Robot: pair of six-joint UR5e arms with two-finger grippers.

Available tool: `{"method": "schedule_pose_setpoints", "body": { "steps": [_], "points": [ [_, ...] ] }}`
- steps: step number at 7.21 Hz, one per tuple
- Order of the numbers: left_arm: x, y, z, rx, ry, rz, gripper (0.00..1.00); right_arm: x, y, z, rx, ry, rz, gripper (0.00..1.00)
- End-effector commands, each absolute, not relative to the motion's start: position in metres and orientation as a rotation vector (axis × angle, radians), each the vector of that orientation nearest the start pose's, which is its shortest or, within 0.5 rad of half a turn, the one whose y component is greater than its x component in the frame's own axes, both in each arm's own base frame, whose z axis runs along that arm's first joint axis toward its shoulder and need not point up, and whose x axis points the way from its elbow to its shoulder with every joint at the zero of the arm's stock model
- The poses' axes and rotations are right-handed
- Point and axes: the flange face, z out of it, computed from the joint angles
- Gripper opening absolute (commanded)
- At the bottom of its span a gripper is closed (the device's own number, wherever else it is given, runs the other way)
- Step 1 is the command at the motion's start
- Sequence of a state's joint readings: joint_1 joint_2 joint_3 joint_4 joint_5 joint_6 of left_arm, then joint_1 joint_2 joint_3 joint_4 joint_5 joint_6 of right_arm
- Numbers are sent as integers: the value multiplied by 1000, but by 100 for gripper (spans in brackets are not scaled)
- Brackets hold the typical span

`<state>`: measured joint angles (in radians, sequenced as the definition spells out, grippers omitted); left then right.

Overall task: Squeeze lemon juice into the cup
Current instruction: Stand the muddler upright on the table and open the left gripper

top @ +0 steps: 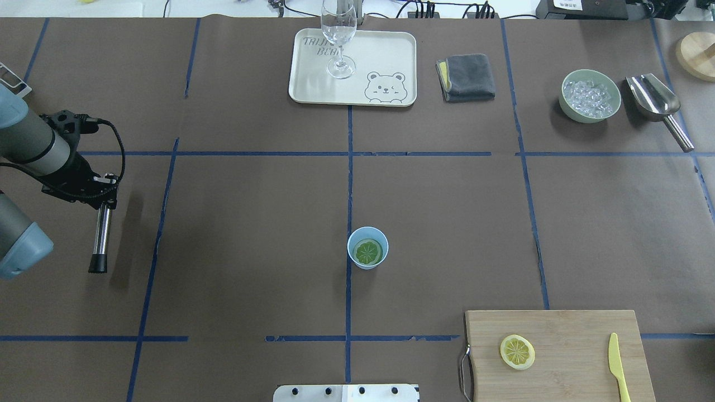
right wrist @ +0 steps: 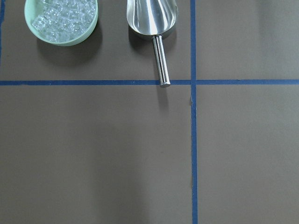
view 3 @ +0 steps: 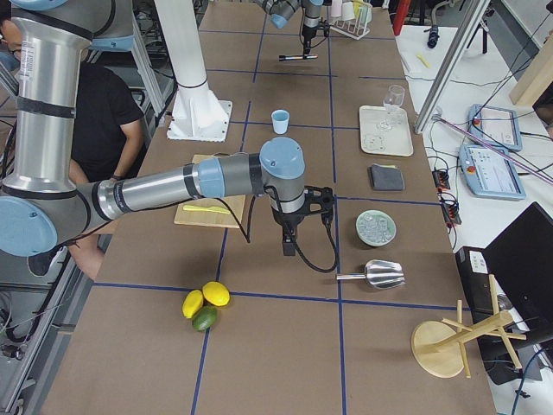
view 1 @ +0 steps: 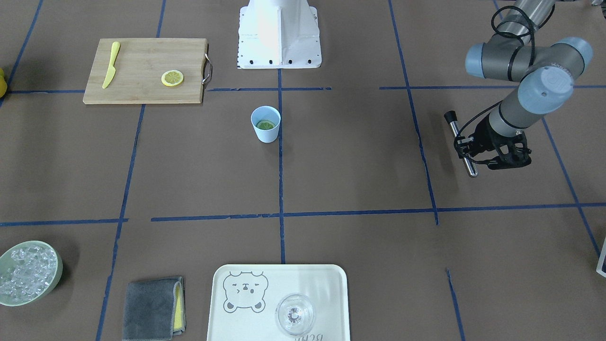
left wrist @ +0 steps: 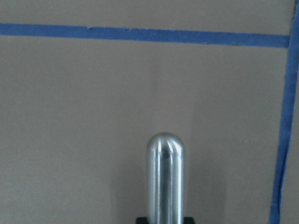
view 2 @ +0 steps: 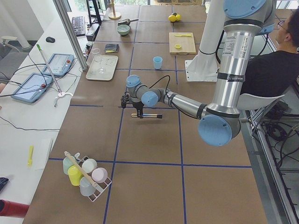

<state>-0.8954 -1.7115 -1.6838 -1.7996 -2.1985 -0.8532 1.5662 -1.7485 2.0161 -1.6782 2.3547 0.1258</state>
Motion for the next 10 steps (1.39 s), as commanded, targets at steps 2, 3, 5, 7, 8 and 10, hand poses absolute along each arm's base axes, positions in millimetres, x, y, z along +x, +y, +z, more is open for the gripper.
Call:
{"method": "schedule_pose_setpoints", "body": {
  "steps": [2, 3, 5, 7, 8, 10],
  "points": [
    [306, -481, 520, -108, 755, 0, 0, 62, -413, 528, 107, -793, 52, 100],
    [310, -478, 521, -108, 749, 6, 0, 64, -413, 527, 110, -793, 56, 100],
    [312, -479, 522, -98, 738, -2, 100, 65, -413, 528, 111, -793, 59, 100],
    [309, -481, 514, -77, 739, -10, 100, 66, -412, 532, 100, -793, 65, 100],
    [309, -482, 499, -55, 760, -3, 100, 68, -410, 537, 88, -793, 77, 100],
    [260, -517, 451, 64, 814, -57, 100, 69, -409, 557, 52, -783, 100, 100]
  ]
}}
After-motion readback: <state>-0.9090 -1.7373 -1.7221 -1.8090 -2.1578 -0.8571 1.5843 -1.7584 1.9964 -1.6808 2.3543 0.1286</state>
